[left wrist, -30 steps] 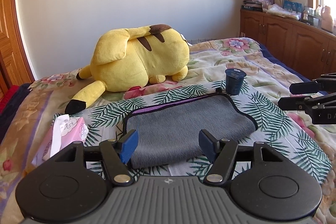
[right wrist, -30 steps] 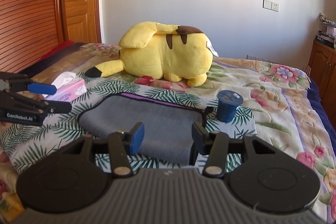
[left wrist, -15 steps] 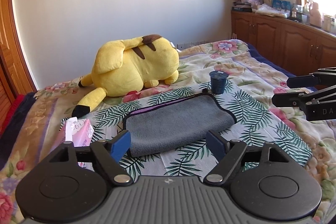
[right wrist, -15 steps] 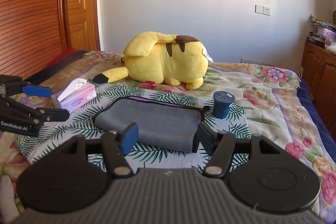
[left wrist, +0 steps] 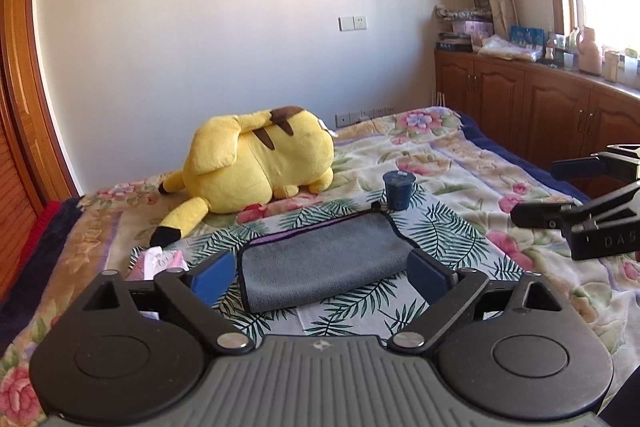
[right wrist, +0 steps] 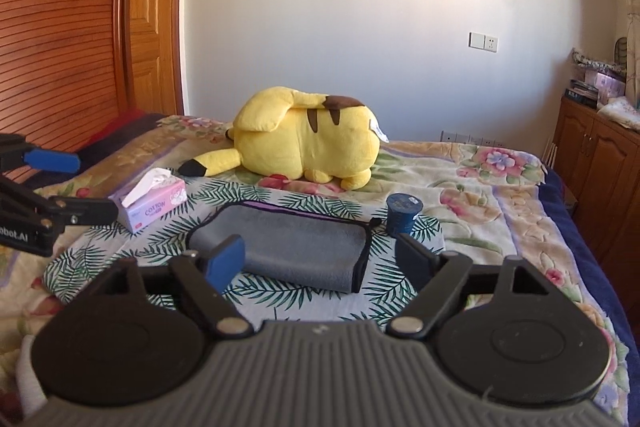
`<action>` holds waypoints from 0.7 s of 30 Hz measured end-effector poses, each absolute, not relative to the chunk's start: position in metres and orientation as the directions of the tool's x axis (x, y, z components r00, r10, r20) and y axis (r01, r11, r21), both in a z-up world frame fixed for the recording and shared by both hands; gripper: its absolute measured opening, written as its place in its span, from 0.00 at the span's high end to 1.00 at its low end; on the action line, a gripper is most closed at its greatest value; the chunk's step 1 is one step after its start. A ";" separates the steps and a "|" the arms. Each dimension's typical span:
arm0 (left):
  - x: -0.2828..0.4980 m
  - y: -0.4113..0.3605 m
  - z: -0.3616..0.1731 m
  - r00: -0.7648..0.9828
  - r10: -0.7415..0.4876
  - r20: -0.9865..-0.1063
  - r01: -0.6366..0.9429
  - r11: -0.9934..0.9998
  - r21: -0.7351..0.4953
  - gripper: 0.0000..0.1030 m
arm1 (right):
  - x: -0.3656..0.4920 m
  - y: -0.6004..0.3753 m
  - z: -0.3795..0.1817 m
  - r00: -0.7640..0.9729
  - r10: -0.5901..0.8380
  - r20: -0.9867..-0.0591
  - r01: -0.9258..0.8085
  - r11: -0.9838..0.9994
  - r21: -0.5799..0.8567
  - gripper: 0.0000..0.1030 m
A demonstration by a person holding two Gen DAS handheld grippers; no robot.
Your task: Fold towel
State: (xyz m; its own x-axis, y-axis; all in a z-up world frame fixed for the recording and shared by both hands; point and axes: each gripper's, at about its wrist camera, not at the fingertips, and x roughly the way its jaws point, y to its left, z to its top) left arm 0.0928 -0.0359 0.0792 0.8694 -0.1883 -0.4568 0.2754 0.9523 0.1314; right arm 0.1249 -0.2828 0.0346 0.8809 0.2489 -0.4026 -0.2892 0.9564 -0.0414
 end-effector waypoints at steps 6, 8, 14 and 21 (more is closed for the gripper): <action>0.071 -0.032 0.087 0.899 -0.168 -0.405 0.239 0.962 0.131 0.16 | 0.105 -0.277 0.037 0.890 0.254 -0.378 -0.293 0.955 -0.048 0.00; 0.066 -0.031 0.086 0.897 -0.169 -0.409 0.238 0.963 0.123 0.16 | 0.100 -0.273 0.035 0.886 0.262 -0.382 -0.302 0.952 -0.047 0.00; 0.054 -0.030 0.079 0.897 -0.162 -0.411 0.222 0.970 0.101 0.16 | 0.085 -0.263 0.026 0.879 0.269 -0.393 -0.308 0.951 -0.038 0.00; 0.041 -0.028 0.064 0.894 -0.147 -0.423 0.206 0.974 0.095 0.16 | 0.073 -0.258 0.018 0.877 0.263 -0.402 -0.303 0.952 -0.038 0.00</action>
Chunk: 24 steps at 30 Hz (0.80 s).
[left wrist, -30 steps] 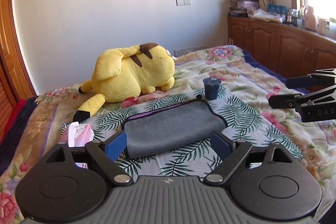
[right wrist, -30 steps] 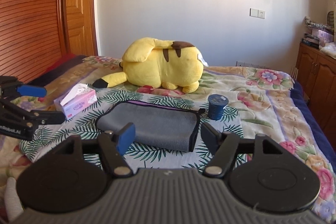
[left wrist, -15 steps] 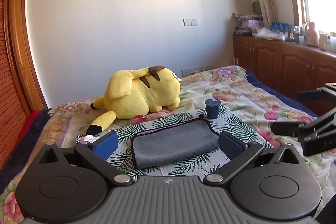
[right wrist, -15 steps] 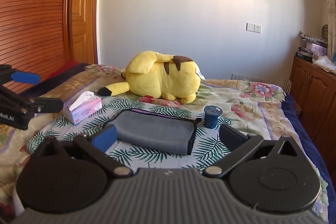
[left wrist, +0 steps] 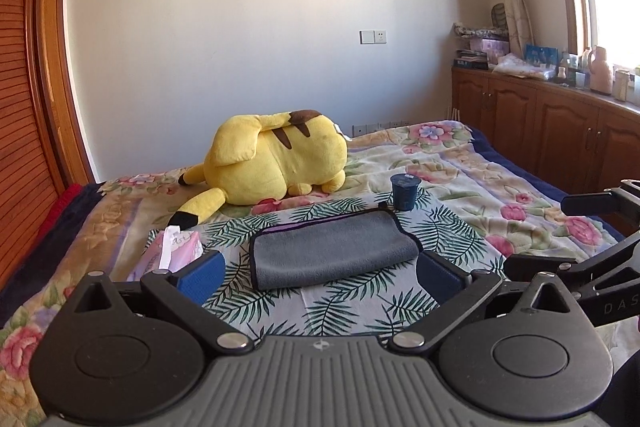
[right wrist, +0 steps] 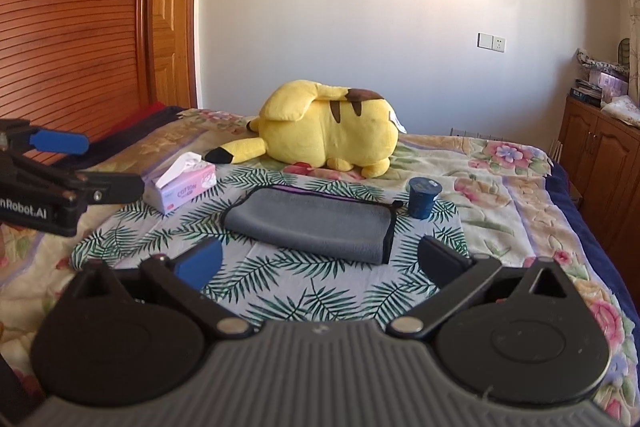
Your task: Fold towel
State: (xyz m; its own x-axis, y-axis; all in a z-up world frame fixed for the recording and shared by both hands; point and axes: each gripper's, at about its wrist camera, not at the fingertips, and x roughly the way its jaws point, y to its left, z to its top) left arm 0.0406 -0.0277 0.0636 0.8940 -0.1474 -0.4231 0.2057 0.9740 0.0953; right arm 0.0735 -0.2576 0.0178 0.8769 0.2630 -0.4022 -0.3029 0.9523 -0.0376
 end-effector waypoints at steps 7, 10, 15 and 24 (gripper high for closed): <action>0.023 -0.030 0.043 0.887 -0.113 -0.447 0.187 0.974 0.125 0.16 | 0.066 -0.260 0.006 0.878 0.250 -0.409 -0.287 0.958 -0.030 0.00; 0.015 -0.030 0.034 0.891 -0.094 -0.445 0.165 0.978 0.125 0.16 | 0.063 -0.261 0.000 0.878 0.243 -0.412 -0.278 0.960 -0.027 0.00; 0.005 -0.033 0.024 0.897 -0.072 -0.436 0.139 0.982 0.124 0.16 | 0.058 -0.263 -0.009 0.876 0.238 -0.419 -0.268 0.963 -0.014 0.00; -0.002 -0.030 0.011 0.906 -0.042 -0.421 0.098 0.989 0.113 0.16 | 0.051 -0.261 -0.018 0.878 0.235 -0.417 -0.265 0.964 -0.013 0.00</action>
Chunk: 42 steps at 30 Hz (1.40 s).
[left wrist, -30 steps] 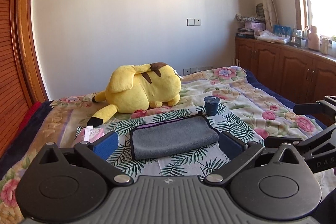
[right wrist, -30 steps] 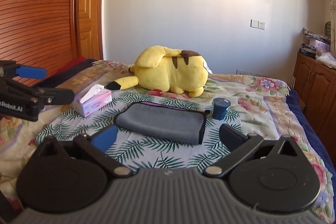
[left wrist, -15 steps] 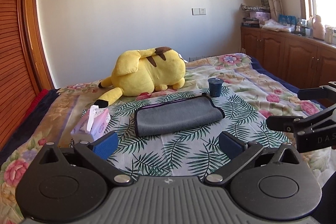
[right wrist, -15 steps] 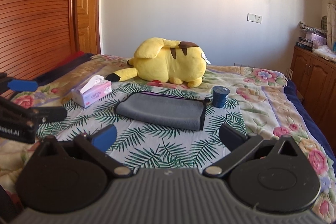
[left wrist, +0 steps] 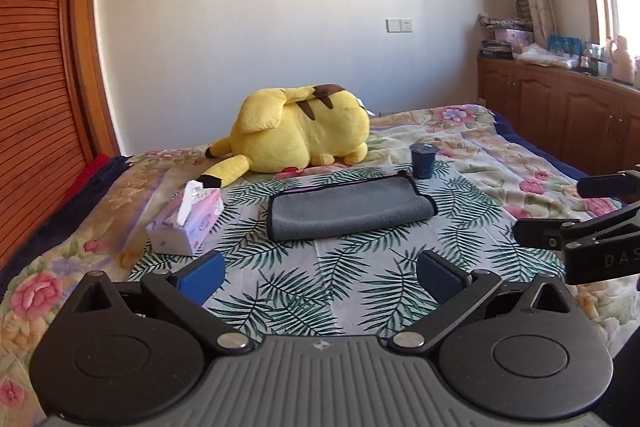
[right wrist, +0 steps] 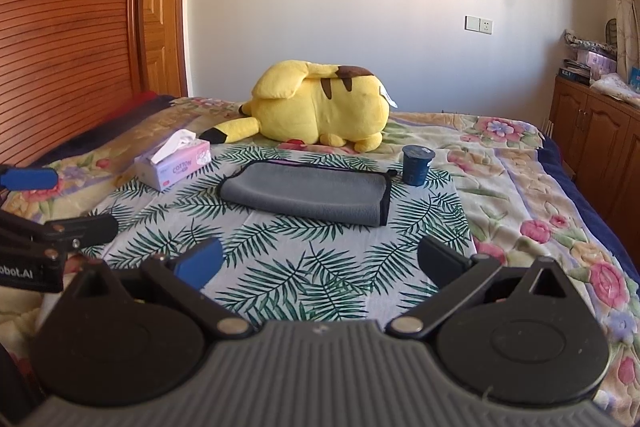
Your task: Fold towel
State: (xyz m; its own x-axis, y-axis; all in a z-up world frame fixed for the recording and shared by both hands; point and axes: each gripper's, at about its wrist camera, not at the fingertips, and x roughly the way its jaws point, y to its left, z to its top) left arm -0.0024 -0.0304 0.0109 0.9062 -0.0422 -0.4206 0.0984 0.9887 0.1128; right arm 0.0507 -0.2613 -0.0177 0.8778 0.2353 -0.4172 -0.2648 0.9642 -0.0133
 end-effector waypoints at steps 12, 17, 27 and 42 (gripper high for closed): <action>0.005 -0.016 -0.014 0.901 -0.020 -0.433 0.060 0.995 0.080 0.16 | 0.049 -0.260 -0.029 0.883 0.224 -0.412 -0.249 0.968 -0.008 0.00; 0.004 -0.012 -0.020 0.902 -0.005 -0.433 0.050 0.994 0.093 0.16 | 0.051 -0.261 -0.035 0.888 0.211 -0.409 -0.237 0.971 -0.012 0.00; 0.005 -0.006 -0.020 0.913 0.012 -0.407 0.029 0.995 0.095 0.16 | 0.056 -0.266 -0.040 0.895 0.194 -0.401 -0.205 0.979 0.016 0.00; -0.008 -0.005 -0.011 0.947 0.008 -0.322 0.023 0.995 0.094 0.16 | 0.046 -0.269 -0.034 0.935 0.175 -0.309 -0.183 0.983 0.004 0.00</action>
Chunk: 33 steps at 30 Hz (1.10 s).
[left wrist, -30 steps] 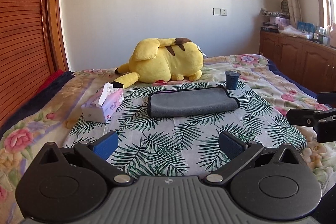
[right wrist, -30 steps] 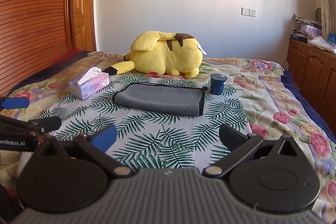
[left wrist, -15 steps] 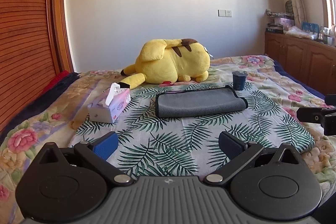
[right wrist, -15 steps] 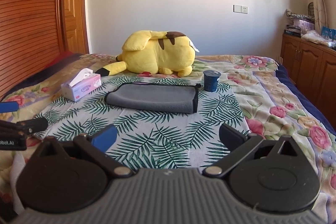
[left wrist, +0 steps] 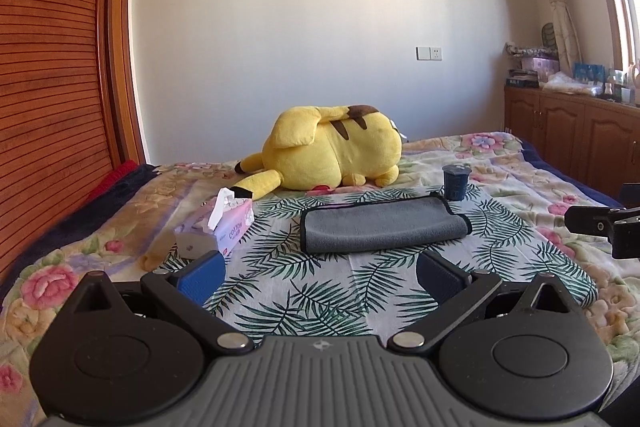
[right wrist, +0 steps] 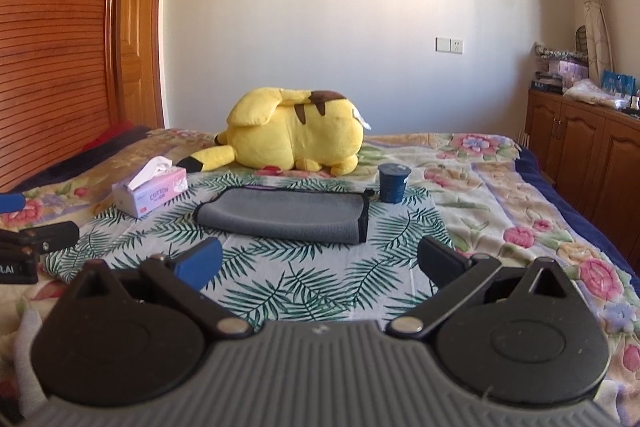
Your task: Fold towel
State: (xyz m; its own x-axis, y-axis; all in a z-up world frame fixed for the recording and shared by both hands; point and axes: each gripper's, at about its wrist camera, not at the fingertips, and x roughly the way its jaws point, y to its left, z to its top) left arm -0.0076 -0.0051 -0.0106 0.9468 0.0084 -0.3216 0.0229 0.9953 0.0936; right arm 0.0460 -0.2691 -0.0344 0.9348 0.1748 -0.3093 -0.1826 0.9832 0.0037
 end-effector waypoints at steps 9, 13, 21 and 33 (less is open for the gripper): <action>-0.012 -0.004 -0.008 0.955 0.007 -0.296 0.021 0.995 0.093 0.16 | 0.042 -0.274 -0.031 0.951 0.158 -0.265 -0.159 0.987 0.018 0.00; -0.012 -0.004 -0.008 0.956 0.008 -0.295 0.021 0.995 0.094 0.16 | 0.042 -0.274 -0.032 0.952 0.153 -0.265 -0.152 0.988 0.024 0.00; -0.013 -0.004 -0.008 0.956 0.009 -0.294 0.021 0.995 0.098 0.16 | 0.041 -0.276 -0.033 0.955 0.146 -0.257 -0.144 0.989 0.026 0.00; -0.014 -0.004 -0.008 0.956 0.010 -0.294 0.020 0.995 0.100 0.16 | 0.040 -0.276 -0.032 0.957 0.145 -0.251 -0.143 0.989 0.024 0.00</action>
